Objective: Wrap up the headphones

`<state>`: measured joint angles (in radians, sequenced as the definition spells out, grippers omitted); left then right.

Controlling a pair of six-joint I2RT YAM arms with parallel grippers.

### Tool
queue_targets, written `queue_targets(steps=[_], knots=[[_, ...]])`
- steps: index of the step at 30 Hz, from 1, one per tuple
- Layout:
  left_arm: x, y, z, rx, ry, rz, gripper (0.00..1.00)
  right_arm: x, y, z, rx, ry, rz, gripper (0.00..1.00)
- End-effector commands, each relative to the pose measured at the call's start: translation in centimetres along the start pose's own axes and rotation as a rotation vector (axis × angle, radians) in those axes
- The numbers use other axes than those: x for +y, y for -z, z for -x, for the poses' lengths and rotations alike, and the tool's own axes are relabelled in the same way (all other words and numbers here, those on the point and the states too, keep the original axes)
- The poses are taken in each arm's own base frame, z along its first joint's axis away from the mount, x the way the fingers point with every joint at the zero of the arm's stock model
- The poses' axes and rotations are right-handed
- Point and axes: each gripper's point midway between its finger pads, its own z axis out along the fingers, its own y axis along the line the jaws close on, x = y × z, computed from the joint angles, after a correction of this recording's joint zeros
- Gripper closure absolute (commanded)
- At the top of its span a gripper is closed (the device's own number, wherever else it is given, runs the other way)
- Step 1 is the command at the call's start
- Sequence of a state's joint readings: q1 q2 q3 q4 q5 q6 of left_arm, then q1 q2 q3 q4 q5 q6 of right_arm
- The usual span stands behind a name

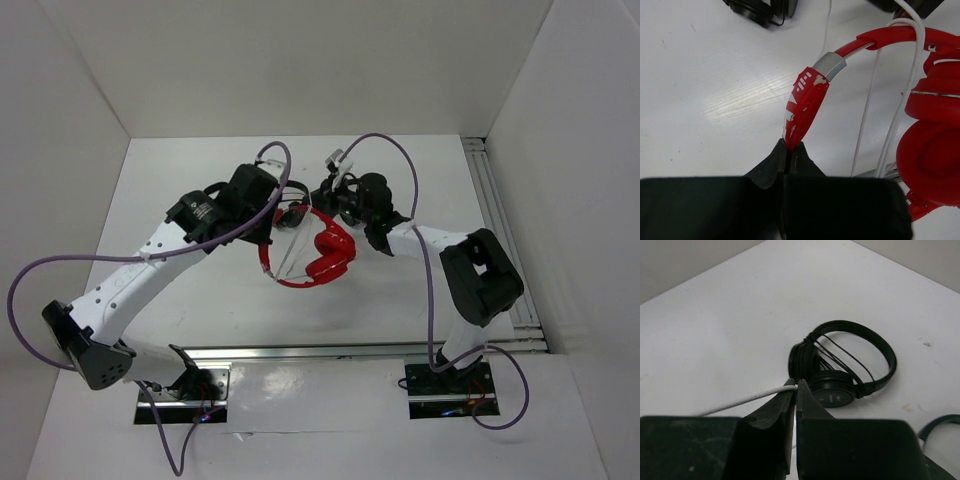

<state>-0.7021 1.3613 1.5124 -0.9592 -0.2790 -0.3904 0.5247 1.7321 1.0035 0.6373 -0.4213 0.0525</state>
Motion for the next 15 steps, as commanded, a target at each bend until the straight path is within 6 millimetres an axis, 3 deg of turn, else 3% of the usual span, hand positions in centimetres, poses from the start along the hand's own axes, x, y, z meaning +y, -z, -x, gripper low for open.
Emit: queue_targets(steps=[1,4,6,11,15], knots=[[-1.4,5.0,4.7,-0.196,0.033,-0.108,1.00,0.6,-0.1,0.9,-0.102,-0.033,0.091,0.91],[-1.3,5.3,5.1,-0.196,0.037,-0.085,1.00,2.0,-0.4,0.4,-0.114,-0.088,0.181,0.72],[-1.4,5.6,5.5,-0.209,0.040,-0.089,1.00,2.7,-0.6,0.3,-0.124,-0.108,0.228,0.68],[-1.7,6.8,6.9,-0.258,0.069,-0.105,1.00,3.6,-1.5,-1.3,-0.137,-0.171,0.295,0.67],[-1.9,6.9,7.9,-0.279,0.094,-0.102,1.00,3.8,-1.9,-1.3,-0.167,-0.191,0.318,0.67]])
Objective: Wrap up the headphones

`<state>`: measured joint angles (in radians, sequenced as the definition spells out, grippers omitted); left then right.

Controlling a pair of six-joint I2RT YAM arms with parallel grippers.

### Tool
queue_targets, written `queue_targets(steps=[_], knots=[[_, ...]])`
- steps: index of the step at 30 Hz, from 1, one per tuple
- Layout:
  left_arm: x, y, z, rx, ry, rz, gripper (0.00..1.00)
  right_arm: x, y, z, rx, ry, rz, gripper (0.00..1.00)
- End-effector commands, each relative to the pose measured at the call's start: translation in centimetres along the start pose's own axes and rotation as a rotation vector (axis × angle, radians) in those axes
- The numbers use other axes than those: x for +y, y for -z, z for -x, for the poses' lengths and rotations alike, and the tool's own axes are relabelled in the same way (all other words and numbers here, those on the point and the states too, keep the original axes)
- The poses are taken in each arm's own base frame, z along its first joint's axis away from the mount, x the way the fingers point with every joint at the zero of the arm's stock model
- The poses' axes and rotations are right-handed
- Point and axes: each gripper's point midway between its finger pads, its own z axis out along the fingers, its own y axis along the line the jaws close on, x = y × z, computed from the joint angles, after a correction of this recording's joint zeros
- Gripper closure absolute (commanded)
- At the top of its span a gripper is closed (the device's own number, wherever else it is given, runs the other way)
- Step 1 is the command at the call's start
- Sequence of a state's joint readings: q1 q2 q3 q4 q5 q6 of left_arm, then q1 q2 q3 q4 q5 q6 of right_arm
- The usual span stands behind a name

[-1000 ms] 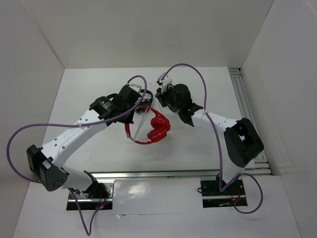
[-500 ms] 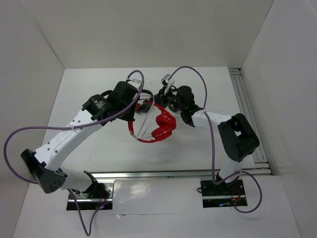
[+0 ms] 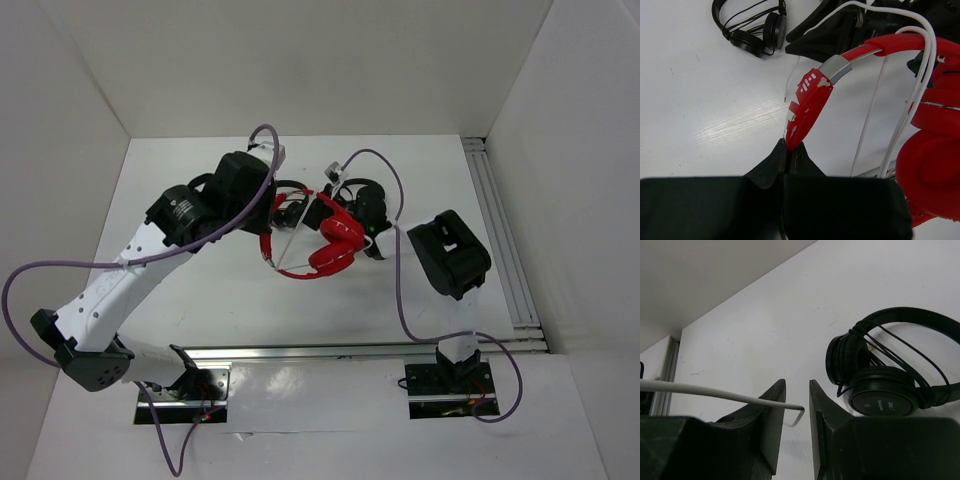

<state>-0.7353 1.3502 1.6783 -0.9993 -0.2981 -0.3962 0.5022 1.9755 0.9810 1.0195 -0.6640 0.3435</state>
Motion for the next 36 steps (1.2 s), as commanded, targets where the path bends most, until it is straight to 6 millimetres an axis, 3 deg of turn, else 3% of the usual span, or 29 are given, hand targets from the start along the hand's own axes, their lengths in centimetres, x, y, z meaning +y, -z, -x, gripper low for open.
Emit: queue_targets(steps=[1,9,17,22,27,31,36], knots=[[-0.8,2.1,4.2,-0.154,0.087,-0.039,1.00,1.7,-0.7,2.4,-0.101,0.035,0.094,0.67],[-0.8,2.9,5.8,-0.209,0.149,-0.033,1.00,1.6,-0.8,0.9,-0.096,-0.013,0.116,0.68],[1.2,4.0,6.8,-0.277,0.214,0.061,1.00,1.6,-0.9,-0.2,-0.073,-0.023,0.115,0.69],[1.4,4.7,7.7,-0.308,0.247,0.065,1.00,2.2,-1.3,-1.7,-0.053,-0.044,0.136,0.70],[1.5,4.2,7.9,-0.307,0.266,0.083,1.00,2.5,-1.5,-2.1,-0.052,-0.051,0.147,0.70],[1.5,4.5,8.2,-0.315,0.269,0.079,1.00,2.6,-1.5,-3.5,-0.027,-0.070,0.145,0.69],[2.0,4.8,8.8,-0.346,0.292,0.108,1.00,2.6,-1.5,-3.5,-0.027,-0.070,0.145,0.68]])
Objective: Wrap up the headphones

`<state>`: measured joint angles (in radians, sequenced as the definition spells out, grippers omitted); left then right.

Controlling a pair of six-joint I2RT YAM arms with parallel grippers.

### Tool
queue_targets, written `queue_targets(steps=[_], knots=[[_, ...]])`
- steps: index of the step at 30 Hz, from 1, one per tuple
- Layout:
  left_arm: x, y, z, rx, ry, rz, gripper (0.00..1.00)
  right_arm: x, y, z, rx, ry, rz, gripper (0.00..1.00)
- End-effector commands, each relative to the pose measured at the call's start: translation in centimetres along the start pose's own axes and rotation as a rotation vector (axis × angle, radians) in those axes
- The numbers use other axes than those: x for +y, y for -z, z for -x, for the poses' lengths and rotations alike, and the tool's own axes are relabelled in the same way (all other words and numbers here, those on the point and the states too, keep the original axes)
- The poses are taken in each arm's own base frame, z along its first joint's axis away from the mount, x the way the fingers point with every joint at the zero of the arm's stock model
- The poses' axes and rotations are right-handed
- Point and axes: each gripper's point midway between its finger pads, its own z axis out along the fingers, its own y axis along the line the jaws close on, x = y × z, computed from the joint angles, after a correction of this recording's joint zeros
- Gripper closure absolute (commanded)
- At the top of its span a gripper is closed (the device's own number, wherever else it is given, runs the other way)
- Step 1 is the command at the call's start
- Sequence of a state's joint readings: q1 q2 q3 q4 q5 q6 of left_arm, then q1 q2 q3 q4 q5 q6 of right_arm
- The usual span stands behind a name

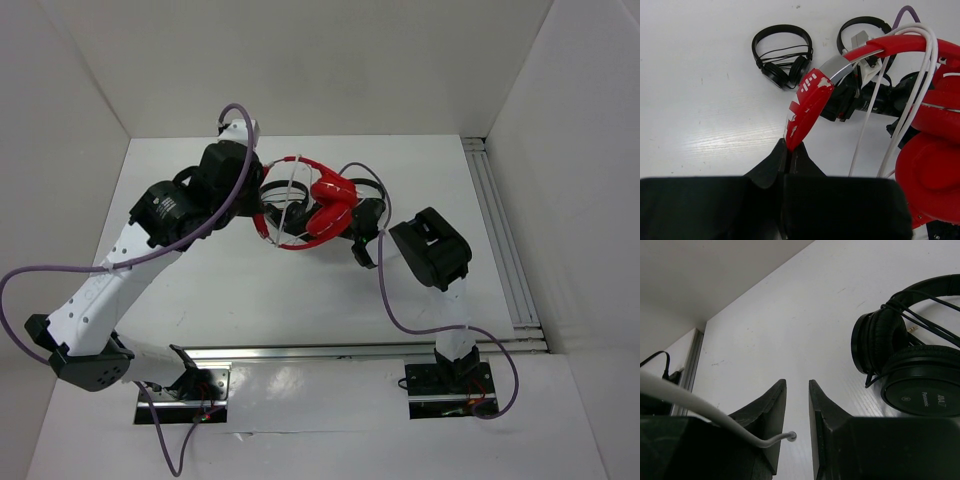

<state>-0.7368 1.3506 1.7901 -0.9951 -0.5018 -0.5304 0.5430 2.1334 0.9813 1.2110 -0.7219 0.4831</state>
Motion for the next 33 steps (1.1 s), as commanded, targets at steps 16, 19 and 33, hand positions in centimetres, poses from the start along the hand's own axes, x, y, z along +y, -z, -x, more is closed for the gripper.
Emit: queue_targets(steps=[16,19,33], knots=[[0.1,1.7,4.9,-0.182,0.165,0.012,1.00,1.2,0.2,-0.2,-0.028,0.044,0.050,0.65],[0.3,1.7,5.0,-0.187,0.166,0.022,1.00,1.4,0.0,-0.8,-0.018,0.038,0.055,0.65],[3.5,-0.8,8.4,-0.267,0.377,0.148,1.00,2.3,0.2,-1.9,-0.007,0.006,0.060,1.00]])
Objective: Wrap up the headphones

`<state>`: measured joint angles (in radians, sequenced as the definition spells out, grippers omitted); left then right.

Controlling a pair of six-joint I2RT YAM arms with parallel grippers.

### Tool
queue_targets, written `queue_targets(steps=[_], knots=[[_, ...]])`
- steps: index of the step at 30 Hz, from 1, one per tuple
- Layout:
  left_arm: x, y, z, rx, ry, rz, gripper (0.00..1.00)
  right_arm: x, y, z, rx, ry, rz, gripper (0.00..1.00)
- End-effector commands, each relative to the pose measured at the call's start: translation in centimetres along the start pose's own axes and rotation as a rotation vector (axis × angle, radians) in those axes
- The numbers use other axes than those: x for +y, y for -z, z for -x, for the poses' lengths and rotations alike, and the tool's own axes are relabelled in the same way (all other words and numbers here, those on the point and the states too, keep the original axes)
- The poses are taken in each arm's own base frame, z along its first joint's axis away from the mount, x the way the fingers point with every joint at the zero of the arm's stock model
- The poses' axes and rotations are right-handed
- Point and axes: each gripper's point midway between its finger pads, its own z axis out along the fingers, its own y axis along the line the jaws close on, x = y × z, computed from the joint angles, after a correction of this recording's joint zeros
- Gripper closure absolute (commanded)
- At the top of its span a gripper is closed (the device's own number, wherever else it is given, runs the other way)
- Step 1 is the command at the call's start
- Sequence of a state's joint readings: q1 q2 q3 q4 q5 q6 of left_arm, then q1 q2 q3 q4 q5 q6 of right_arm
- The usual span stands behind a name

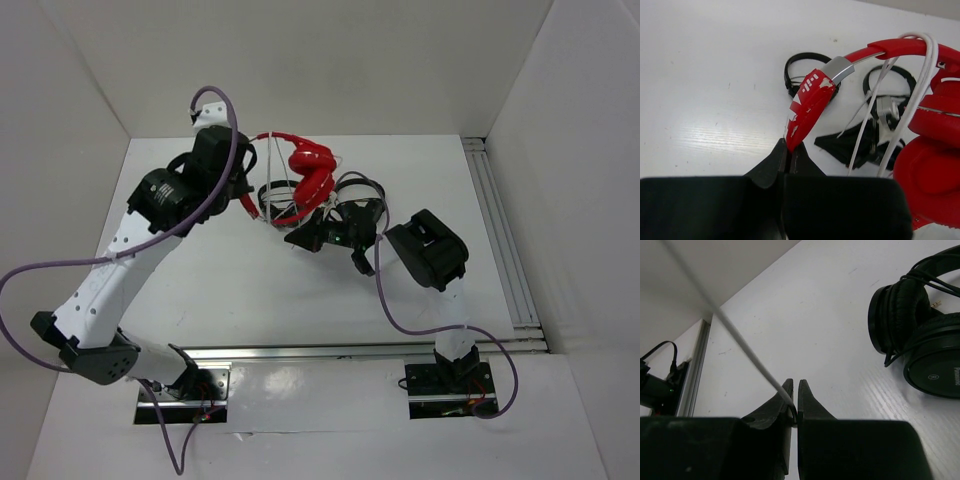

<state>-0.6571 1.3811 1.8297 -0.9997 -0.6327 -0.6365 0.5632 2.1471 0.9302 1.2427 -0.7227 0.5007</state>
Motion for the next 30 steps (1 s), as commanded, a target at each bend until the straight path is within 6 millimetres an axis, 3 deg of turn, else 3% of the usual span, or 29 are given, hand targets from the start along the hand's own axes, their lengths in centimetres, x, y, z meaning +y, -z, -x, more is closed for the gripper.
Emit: queue_targets(steps=[1,5,10,17,19,27,30], knots=[[-1.6,-1.3,5.6,-0.152,0.251,-0.028,1.00,1.7,-0.2,0.3,-0.032,0.048,0.061,1.00],[-1.9,-4.8,5.8,-0.154,0.307,0.024,1.00,3.5,-0.1,-0.5,-0.006,0.050,0.110,1.00],[-0.4,-9.0,5.3,-0.125,0.360,0.112,1.00,6.3,-0.1,-1.2,0.048,0.058,0.199,1.00],[1.6,-11.8,5.9,-0.135,0.379,0.188,1.00,10.6,-0.1,-2.9,0.155,0.077,0.298,1.00],[2.9,-12.1,6.3,-0.143,0.392,0.212,1.00,12.1,-0.6,-2.6,0.177,0.100,0.335,1.00],[3.2,-14.7,2.4,-0.060,0.375,0.266,1.00,16.4,-0.8,-1.2,0.232,0.163,0.421,1.00],[3.3,-15.6,0.9,-0.026,0.349,0.275,1.00,16.6,-0.8,-0.1,0.224,0.203,0.407,1.00]])
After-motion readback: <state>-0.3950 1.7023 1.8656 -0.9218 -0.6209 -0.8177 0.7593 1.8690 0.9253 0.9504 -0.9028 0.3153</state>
